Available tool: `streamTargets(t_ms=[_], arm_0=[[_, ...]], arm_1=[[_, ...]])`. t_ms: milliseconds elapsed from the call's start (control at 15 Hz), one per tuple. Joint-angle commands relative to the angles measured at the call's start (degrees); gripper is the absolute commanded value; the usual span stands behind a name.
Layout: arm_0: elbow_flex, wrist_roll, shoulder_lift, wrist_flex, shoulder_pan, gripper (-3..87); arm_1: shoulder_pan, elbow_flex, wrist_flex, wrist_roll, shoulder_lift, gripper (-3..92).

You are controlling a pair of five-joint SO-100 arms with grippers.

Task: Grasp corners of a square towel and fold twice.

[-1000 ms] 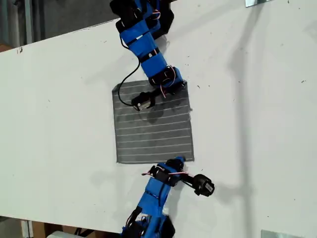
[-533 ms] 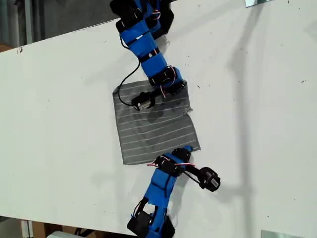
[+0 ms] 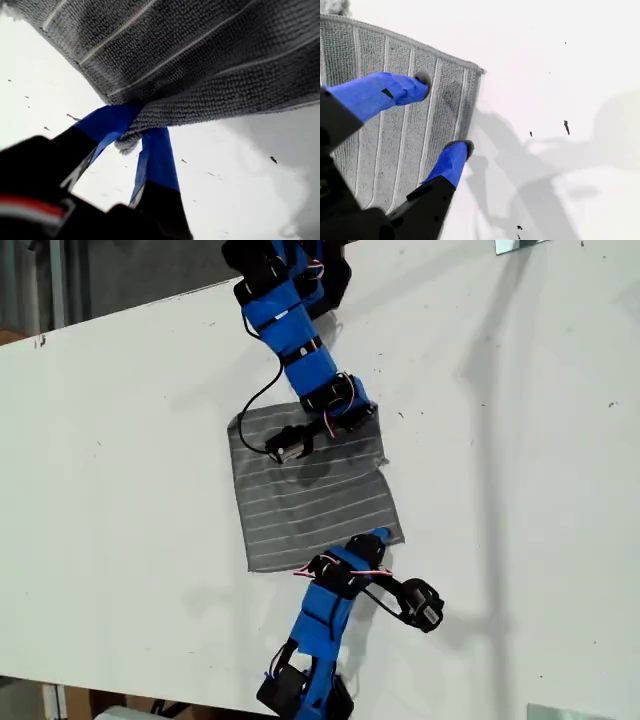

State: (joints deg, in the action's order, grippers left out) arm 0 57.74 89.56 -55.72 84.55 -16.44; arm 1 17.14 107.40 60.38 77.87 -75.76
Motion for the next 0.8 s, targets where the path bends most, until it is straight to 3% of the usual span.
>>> streamTargets(t_ms=[0, 333, 733], arm_0=[[-3.87, -0.53, 0.0, -2.02, -0.62, 23.0], [-3.78, 4.04, 3.78, -2.9, -1.93, 23.6], [-3.25, 5.89, 10.02, -11.95, -2.64, 23.0]], arm_1=[[-1.32, -2.02, -0.26, -0.62, 0.97, -0.1], [-1.14, -2.02, -0.26, -0.62, 0.97, -0.1], [-1.14, -2.02, -0.26, -0.62, 0.97, -0.1]])
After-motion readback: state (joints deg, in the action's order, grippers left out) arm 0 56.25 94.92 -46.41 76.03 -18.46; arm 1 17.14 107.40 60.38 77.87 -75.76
